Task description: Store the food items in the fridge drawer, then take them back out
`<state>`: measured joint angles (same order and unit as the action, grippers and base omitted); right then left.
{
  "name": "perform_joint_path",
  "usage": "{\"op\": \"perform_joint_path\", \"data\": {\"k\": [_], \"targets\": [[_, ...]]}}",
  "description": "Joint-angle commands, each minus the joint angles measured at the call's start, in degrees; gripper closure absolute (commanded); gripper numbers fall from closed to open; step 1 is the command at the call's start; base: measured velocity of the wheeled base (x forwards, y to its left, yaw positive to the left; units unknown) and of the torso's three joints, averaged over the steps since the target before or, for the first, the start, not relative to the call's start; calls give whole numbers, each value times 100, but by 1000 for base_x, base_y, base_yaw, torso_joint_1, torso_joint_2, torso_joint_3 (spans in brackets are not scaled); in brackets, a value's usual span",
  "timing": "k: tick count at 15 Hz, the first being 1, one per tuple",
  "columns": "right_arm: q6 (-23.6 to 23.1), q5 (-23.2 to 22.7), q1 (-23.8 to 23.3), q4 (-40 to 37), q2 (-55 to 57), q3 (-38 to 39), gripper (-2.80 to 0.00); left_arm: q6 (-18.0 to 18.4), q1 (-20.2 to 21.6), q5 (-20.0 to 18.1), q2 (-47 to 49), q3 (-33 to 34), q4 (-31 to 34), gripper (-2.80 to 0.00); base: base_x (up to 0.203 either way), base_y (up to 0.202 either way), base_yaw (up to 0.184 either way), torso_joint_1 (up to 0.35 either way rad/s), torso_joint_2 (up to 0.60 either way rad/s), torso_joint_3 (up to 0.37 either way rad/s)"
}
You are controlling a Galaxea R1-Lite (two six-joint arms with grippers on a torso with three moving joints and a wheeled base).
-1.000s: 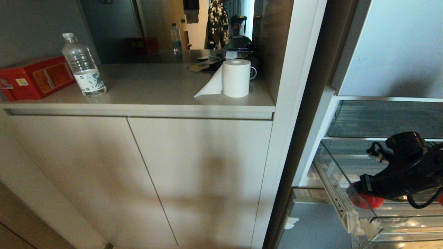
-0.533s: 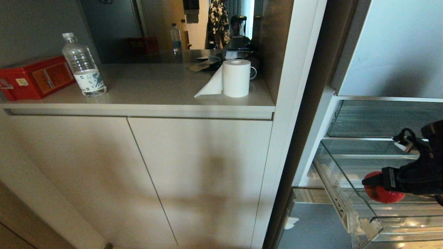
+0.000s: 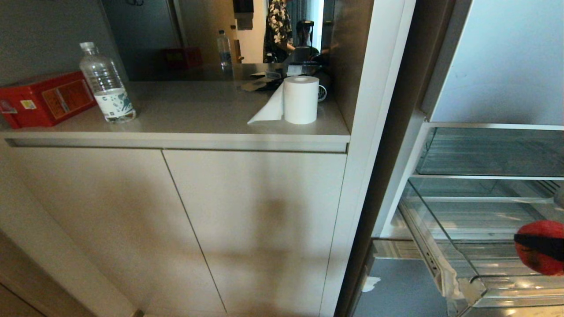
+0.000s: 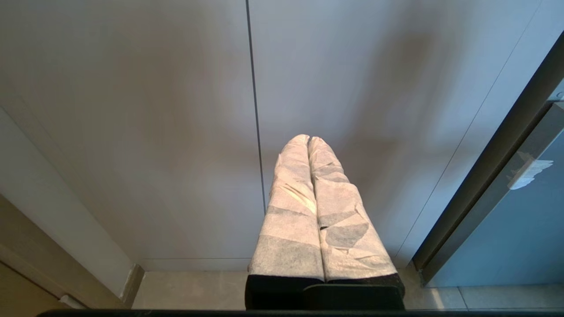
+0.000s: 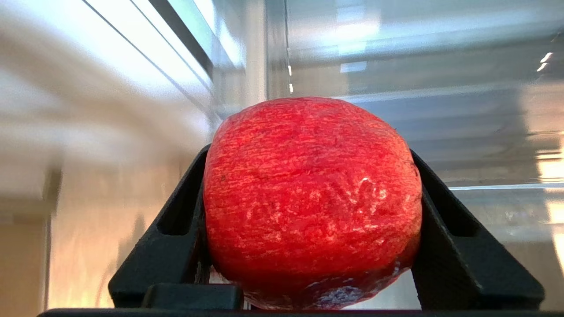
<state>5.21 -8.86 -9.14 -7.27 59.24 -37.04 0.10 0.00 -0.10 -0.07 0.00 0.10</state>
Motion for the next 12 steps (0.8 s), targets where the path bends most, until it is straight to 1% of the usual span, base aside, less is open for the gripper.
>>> {"op": "perform_joint_path", "data": {"k": [1,4,6,7,9,11,12], "targets": [[62,-9,-2,5,-1618,256,0,-1,0,1,7,9,-1,0,0,0,0,0,0,0],[41,-9,-2,12,-3042,593,0,-1,0,1,7,9,-1,0,0,0,0,0,0,0],[-100,64,-25,13,-3852,819,0,-1,0,1,7,9,-1,0,0,0,0,0,0,0],[-230,175,-43,23,-4159,964,0,-1,0,1,7,9,-1,0,0,0,0,0,0,0],[-546,343,-62,311,-4327,1610,0,-1,0,1,7,9,-6,0,0,0,0,0,0,0],[-840,348,-47,692,-4317,2400,0,-1,0,1,7,9,-1,0,0,0,0,0,0,0],[-930,349,96,807,-4306,2774,0,-1,0,1,7,9,-1,0,0,0,0,0,0,0]]}}
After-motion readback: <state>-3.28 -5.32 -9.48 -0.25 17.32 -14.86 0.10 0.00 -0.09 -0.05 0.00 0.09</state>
